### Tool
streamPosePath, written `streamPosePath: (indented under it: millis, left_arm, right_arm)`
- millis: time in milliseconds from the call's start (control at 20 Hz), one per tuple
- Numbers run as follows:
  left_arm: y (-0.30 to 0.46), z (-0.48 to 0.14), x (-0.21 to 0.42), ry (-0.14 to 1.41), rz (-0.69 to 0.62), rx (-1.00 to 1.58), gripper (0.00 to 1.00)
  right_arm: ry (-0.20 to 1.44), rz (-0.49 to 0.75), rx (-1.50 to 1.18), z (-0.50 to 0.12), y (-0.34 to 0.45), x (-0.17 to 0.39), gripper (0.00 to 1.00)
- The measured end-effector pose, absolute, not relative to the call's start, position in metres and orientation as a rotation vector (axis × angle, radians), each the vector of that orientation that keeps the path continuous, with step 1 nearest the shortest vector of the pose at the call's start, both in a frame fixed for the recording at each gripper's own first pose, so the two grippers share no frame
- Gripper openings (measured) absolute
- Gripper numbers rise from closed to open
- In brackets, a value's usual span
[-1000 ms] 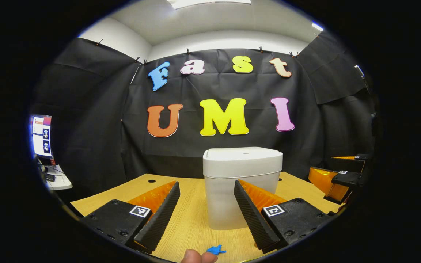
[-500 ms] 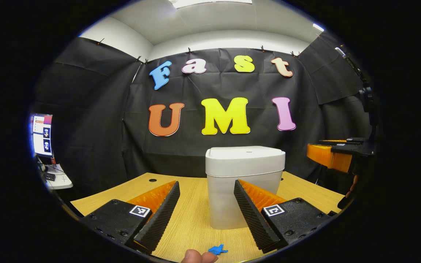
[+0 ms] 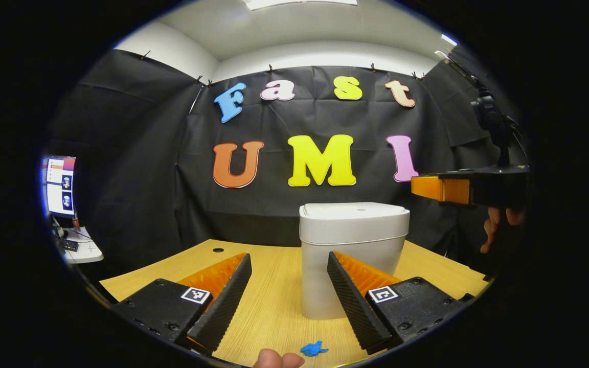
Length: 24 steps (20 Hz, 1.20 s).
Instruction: Press the lid of the desktop garbage bin to open it, pick up the crumpled paper on the desktop and throw it into the bin, then pick up the pop can on the desktop and drop it into the bin, and finally close the garbage bin lid.
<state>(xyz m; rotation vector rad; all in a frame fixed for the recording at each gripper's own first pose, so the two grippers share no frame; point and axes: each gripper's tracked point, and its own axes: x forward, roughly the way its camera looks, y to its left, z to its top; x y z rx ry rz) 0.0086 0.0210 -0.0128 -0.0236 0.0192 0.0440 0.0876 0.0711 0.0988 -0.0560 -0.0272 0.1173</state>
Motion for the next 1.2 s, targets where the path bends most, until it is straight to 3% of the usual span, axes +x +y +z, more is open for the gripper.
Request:
streamPosePath:
  millis: [50, 150, 200, 250, 900, 1050, 1100, 1200]
  left_arm:
    - [0.023, -0.014, 0.01, 0.02, 0.046, -0.019, 0.96]
    - [0.027, -0.015, 0.012, 0.023, 0.052, -0.015, 0.96]
    - [0.03, -0.015, 0.012, 0.025, 0.056, -0.015, 0.96]
    - [0.032, -0.017, 0.011, 0.027, 0.059, -0.016, 0.96]
    - [0.044, -0.033, 0.014, 0.047, 0.07, -0.048, 0.96]
    - [0.04, -0.037, 0.016, 0.058, 0.067, -0.064, 0.96]
    - [0.038, -0.037, 0.016, 0.059, 0.064, -0.064, 0.96]
    - [0.036, -0.037, 0.016, 0.059, 0.064, -0.051, 0.96]
  right_arm:
    - [-0.012, 0.151, -0.029, 0.099, 0.082, 0.096, 0.09]
    - [0.038, 0.216, -0.002, 0.09, 0.095, 0.104, 0.02]
    - [0.064, 0.235, 0.009, 0.086, 0.1, 0.109, 0.05]
    - [0.094, 0.254, 0.005, 0.082, 0.104, 0.113, 0.0]
    - [0.206, 0.302, -0.037, 0.054, 0.117, 0.131, 0.01]
    - [0.153, 0.294, 0.004, 0.068, 0.113, 0.129, 0.0]
    - [0.126, 0.241, -0.018, 0.073, 0.101, 0.127, 0.0]
    - [0.059, 0.237, -0.027, 0.089, 0.102, 0.123, 0.39]
